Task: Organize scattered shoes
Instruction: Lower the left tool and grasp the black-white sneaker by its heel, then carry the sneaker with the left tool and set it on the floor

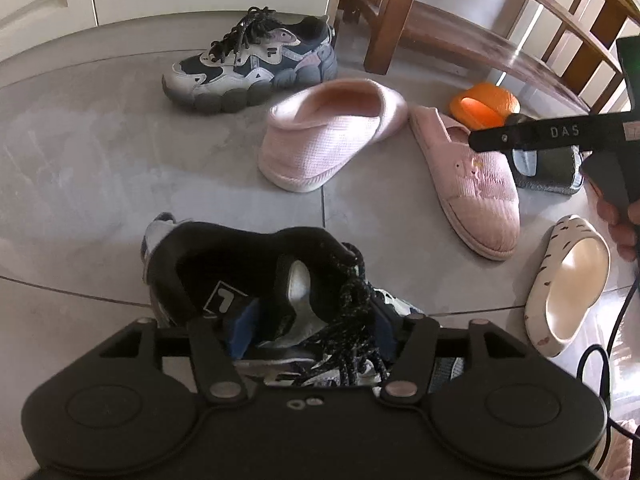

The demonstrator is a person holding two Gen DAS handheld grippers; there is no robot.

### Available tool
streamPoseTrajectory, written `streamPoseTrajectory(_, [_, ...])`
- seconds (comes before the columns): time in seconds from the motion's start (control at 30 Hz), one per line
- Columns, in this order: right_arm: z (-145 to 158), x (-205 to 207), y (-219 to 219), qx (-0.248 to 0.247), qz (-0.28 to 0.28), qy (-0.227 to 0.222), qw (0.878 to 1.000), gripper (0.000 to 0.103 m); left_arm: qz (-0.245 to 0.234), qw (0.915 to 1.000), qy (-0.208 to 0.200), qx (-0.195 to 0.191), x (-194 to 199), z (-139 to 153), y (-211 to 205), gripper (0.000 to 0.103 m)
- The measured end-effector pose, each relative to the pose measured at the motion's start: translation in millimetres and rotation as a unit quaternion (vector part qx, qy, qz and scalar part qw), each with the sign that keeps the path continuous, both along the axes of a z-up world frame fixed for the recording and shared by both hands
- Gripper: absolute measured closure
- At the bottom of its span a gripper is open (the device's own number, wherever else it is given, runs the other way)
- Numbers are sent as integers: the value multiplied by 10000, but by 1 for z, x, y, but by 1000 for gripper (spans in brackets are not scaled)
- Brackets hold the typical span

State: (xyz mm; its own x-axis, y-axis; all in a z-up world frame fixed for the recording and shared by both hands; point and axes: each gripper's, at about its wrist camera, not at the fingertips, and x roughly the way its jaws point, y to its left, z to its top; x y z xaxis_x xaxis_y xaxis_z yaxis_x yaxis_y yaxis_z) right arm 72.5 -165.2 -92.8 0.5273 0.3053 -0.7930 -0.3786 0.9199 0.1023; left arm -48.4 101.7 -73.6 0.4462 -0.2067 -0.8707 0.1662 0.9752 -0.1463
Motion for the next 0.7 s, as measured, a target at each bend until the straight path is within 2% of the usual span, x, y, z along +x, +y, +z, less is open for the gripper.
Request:
streamPoseTrajectory(0.03, [-1, 0, 0, 8, 11, 19, 10000, 0, -4, 10000, -5, -31, 0, 0, 1, 55])
streamPoseTrajectory(0.07, [-2, 0, 1, 15, 22, 39, 10000, 0, 10, 10000, -22, 10, -1, -1, 1, 75])
streamPoseTrajectory(0.13, [-3, 1, 2, 22, 33, 62, 10000, 0, 15, 9999, -71, 101, -2, -2, 2, 83])
streamPoseTrajectory(0.17, [-1, 1, 5, 34, 41, 71, 10000, 0, 32, 10000, -91, 11, -4, 0, 4, 87])
streamPoseTrajectory(0.33, [-1, 0, 13, 85, 204, 24, 9998, 0, 108, 9991, -199, -361, -10, 7, 17, 92])
streamPoseTrajectory(0.5, [-1, -2, 21, 114, 332, -4, 9994, 0, 199, 9985, -304, -402, -14, 14, 26, 95])
streamPoseTrajectory(0.7, [-1, -5, 28, 103, 499, -60, 9987, 0, 181, 9958, -733, 512, -16, 30, 33, 99])
